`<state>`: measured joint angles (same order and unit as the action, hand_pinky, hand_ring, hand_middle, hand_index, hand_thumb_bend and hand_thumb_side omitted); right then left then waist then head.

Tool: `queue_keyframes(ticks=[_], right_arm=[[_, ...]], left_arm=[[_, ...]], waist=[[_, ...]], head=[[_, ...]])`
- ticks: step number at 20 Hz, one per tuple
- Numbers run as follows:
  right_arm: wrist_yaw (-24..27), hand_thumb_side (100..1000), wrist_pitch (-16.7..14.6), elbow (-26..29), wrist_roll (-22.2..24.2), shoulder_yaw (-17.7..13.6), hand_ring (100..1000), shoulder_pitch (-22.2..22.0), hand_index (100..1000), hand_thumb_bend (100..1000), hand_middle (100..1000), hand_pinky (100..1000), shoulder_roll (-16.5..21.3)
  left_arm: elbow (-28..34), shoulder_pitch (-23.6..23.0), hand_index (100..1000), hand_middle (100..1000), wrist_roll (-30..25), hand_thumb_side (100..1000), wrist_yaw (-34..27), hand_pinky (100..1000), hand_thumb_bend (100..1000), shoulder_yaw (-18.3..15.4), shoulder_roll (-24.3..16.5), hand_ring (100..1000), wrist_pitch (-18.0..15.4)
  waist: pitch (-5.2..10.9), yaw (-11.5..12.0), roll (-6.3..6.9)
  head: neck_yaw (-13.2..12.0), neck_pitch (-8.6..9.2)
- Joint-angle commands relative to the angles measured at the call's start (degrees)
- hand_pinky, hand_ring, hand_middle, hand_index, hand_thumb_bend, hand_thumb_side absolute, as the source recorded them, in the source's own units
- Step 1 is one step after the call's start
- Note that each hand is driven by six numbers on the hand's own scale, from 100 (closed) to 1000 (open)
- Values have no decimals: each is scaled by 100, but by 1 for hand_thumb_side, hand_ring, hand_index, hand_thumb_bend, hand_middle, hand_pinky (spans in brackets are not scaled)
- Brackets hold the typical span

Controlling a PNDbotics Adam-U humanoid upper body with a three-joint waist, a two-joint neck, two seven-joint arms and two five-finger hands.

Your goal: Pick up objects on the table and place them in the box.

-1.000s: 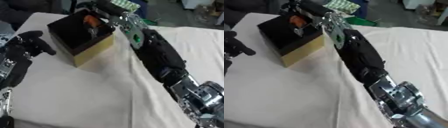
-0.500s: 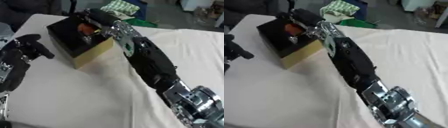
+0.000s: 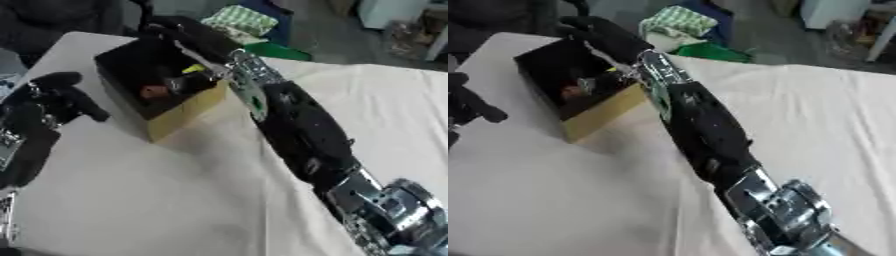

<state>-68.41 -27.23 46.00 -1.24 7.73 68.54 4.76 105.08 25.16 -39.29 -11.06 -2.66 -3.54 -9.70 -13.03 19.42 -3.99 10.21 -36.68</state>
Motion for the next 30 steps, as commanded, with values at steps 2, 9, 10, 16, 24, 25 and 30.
queue_keyframes(ticks=[2, 9, 10, 16, 24, 25, 30], right_arm=[[30, 419, 37, 139, -21, -47, 1000, 133, 1000, 100, 1000, 1000, 86], [718, 378, -78, 380, 73, 59, 954, 115, 1000, 100, 1000, 999, 183], [979, 360, -124, 497, 124, 119, 935, 108, 1000, 100, 1000, 984, 240], [2786, 134, -218, 2073, 620, 668, 826, -105, 1000, 100, 936, 886, 901], [5599, 279, 714, 4977, 1207, 770, 768, -1252, 1000, 100, 910, 916, 2095], [5892, 337, 892, 5230, 1265, 711, 762, -1432, 1000, 100, 907, 922, 2157], [6854, 490, 1497, 6040, 1437, 391, 743, -2243, 1000, 100, 894, 949, 2235]], left_arm=[[130, 56, 866, 593, 20, 748, 4, 696, 100, 11, 8, 614, 19], [109, 11, 865, 592, 54, 749, 39, 695, 100, -30, -23, 613, 15], [100, -4, 865, 592, 67, 749, 51, 695, 100, -46, -34, 613, 10], [25, -131, 865, 595, 256, 751, 152, 694, 100, -231, -148, 614, -28], [-54, -267, 865, 611, 553, 755, 291, 692, 100, -387, -240, 626, -59], [-61, -280, 865, 610, 573, 755, 306, 692, 100, -399, -250, 626, -68], [-86, -297, 864, 611, 653, 755, 362, 691, 100, -442, -258, 628, -121]], waist=[[132, -12, 38], [174, -103, 60], [189, -143, 70], [272, -546, 154], [336, -1261, 293], [339, -1333, 307], [326, -1569, 383]], head=[[-18, 79], [-129, 31], [-172, 11], [-569, -107], [-1284, -146], [-1383, -159], [-1767, -197]])
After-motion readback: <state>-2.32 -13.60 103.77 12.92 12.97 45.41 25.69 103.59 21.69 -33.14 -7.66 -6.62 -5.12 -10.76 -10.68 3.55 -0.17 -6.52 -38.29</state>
